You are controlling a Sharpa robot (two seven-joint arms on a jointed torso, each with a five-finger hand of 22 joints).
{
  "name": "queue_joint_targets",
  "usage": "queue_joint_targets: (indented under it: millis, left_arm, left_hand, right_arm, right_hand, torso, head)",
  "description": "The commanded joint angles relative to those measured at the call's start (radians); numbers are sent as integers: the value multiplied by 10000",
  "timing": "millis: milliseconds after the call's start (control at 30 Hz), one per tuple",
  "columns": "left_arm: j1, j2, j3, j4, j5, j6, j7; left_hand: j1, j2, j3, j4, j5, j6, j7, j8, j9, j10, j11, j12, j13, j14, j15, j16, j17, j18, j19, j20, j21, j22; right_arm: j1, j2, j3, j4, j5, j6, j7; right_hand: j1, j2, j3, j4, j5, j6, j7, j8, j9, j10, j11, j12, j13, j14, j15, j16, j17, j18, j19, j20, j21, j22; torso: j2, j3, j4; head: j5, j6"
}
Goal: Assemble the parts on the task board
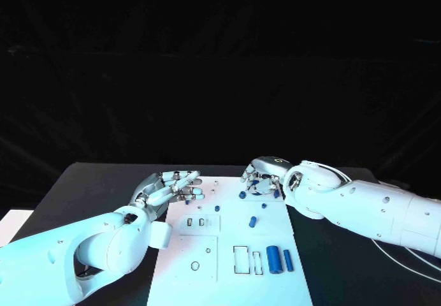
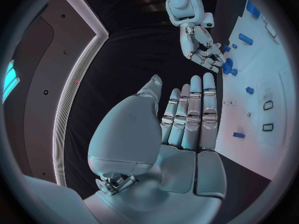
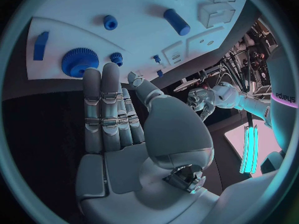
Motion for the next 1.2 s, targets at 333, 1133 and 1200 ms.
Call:
queue_joint_targets:
  millis: [333,1133,1200]
  left_arm:
    - [45,-49,17,194,57,341,-100]
    - [56,-107,20,290,57,406,-187]
    - [58,-107,20,296,57,418,-194]
  left_hand:
    - [-90,-2,-7,-63,-36,-42,62,-65,-17,-36,42,-74,-16,-48,53,-46,20,81,69,10,-33,2]
    - [-115,2,-23,-80,-35,-50,72,-88,-19,-48,51,-103,-20,-57,59,-68,46,80,79,14,-41,0]
    - [-115,2,-23,-80,-35,-50,72,-88,-19,-48,51,-103,-20,-57,59,-68,46,80,79,14,-41,0]
  right_arm:
    - [26,131,10,-16,-1472,850,-767]
    - [32,406,10,-188,-1624,1140,-843]
    - [32,439,10,-231,-1622,1154,-850]
  right_hand:
    - [-111,-175,367,249,-64,155,-35,-45,24,-206,10,-62,35,276,14,3774,3708,-527,676,74,2421,3068]
    - [-3,-43,790,576,-571,556,-145,-8,71,-11,-71,-48,49,199,-27,4732,4663,-663,894,66,3210,4111]
    - [0,-34,814,601,-609,573,-148,-9,73,0,-73,-49,49,204,-29,4788,4722,-669,905,65,3241,4154]
  torso:
    - [268,-41,63]
    - [441,-56,103]
    - [454,-58,109]
  head:
    - [-79,-4]
    - [-104,-89]
    - [-118,-118]
